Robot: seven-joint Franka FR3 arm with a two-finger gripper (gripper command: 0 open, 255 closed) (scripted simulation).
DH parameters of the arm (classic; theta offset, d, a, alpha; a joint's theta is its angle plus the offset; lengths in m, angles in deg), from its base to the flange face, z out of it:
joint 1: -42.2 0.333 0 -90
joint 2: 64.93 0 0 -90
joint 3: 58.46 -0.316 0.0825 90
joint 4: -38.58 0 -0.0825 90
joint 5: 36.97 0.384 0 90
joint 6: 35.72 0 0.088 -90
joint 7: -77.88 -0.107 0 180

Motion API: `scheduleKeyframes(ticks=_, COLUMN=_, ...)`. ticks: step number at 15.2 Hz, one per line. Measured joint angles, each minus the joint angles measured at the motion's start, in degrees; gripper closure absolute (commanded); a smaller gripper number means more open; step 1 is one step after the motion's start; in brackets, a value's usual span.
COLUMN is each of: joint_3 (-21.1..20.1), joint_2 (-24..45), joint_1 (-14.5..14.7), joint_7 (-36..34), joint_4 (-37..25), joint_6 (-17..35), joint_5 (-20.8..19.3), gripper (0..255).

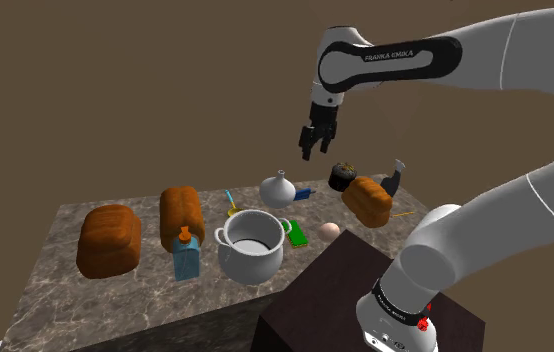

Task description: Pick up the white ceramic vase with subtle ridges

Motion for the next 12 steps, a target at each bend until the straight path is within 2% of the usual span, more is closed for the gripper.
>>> scheduleKeyframes(ticks=7, joint_3=3.2, joint_2=13.0, joint_1=-1.4, joint_7=4.0, joint_4=-4.1, joint_6=9.1, joint_5=-0.2, gripper=0)
scheduleKeyframes(ticks=12, joint_3=4.8, joint_2=24.2, joint_1=-2.2, joint_7=6.9, joint_4=-10.3, joint_6=14.1, joint_5=1.1, gripper=0)
